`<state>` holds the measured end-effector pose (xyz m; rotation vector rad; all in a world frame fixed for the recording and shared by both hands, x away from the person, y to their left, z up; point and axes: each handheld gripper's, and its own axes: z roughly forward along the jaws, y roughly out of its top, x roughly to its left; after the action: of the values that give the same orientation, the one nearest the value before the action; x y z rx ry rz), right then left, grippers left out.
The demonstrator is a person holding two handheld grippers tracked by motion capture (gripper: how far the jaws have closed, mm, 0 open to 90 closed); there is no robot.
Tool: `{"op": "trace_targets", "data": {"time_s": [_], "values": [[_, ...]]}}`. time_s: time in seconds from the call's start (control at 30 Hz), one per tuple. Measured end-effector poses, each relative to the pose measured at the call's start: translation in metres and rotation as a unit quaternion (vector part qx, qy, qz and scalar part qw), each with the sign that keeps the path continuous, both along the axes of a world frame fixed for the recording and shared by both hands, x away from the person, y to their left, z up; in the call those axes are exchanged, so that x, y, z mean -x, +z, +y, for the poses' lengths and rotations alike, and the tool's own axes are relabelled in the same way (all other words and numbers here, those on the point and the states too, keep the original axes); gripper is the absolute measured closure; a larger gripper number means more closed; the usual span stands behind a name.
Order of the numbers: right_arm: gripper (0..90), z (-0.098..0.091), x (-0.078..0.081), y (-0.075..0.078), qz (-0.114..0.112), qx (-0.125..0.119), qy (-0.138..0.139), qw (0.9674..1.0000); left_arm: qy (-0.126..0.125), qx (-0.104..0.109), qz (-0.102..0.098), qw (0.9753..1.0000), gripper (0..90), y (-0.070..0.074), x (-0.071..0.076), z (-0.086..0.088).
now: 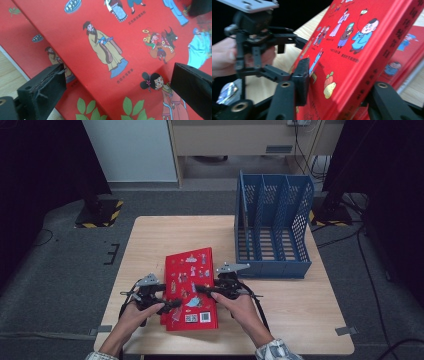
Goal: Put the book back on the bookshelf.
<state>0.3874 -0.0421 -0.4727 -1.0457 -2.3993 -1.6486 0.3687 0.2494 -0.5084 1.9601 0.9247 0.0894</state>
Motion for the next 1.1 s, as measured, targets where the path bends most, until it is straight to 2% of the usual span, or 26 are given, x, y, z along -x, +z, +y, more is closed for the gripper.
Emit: {"op": "trace_targets", "data": {"time_s": [0.07, 0.1, 0.13, 0.17, 0.2, 0.4, 0.53, 0.57, 0.67, 0.77, 0.93, 1.03, 1.1], "values": [[60.4, 0.000, 0.001, 0.002, -0.006, -0.005, 0.001, 1.0000, 0.003, 0.004, -0.004, 1.0000, 1.3, 0.000, -0.001, 0.002], [60.4, 0.001, 0.001, 0.004, -0.005, 0.010, -0.004, 0.9999, 0.002, 0.008, 0.000, 1.0000, 1.3, -0.001, -0.003, 0.002], [60.6, 0.001, 0.001, 0.005, -0.005, 0.006, -0.001, 1.0000, -0.006, 0.016, 0.006, 0.9998, 0.5, -0.001, -0.004, 0.003], [60.6, 0.001, 0.001, 0.005, -0.010, 0.005, 0.003, 0.9999, -0.011, 0.025, 0.007, 0.9996, 4.8, -0.001, -0.005, 0.004], [60.6, 0.001, 0.001, 0.006, -0.011, 0.005, 0.004, 0.9999, -0.012, 0.024, 0.008, 0.9996, 4.8, -0.001, -0.005, 0.004], [61.5, 0.001, 0.001, 0.007, -0.012, 0.003, 0.008, 0.9999, -0.017, 0.035, 0.017, 0.9991, 0.0, -0.004, -0.009, 0.005], [63.0, 0.001, 0.002, 0.008, -0.015, -0.004, 0.014, 0.9998, -0.034, 0.053, 0.030, 0.9976, 0.0, -0.007, -0.012, 0.006], [63.3, 0.000, 0.002, 0.009, -0.015, -0.005, 0.015, 0.9998, -0.045, 0.058, 0.033, 0.9968, 0.2, -0.008, -0.013, 0.005], [63.6, 0.000, 0.002, 0.010, -0.016, -0.006, 0.021, 0.9996, -0.050, 0.054, 0.037, 0.9966, 2.6, -0.005, -0.013, 0.004], [62.8, 0.000, 0.001, 0.011, -0.015, -0.002, 0.028, 0.9995, -0.040, 0.054, 0.044, 0.9968, 5.6, -0.001, -0.012, 0.005], [54.7, 0.003, -0.004, 0.018, -0.004, 0.045, 0.037, 0.9983, -0.032, 0.061, 0.032, 0.9971, 14.9, 0.003, -0.012, 0.006], [50.0, 0.004, -0.008, 0.019, 0.000, 0.055, 0.032, 0.9980, -0.034, 0.060, 0.022, 0.9974, 18.3, 0.006, -0.010, 0.004], [51.0, 0.003, -0.008, 0.018, -0.001, 0.050, 0.029, 0.9983, -0.033, 0.053, 0.019, 0.9979, 18.5, 0.008, -0.009, 0.003]]}}
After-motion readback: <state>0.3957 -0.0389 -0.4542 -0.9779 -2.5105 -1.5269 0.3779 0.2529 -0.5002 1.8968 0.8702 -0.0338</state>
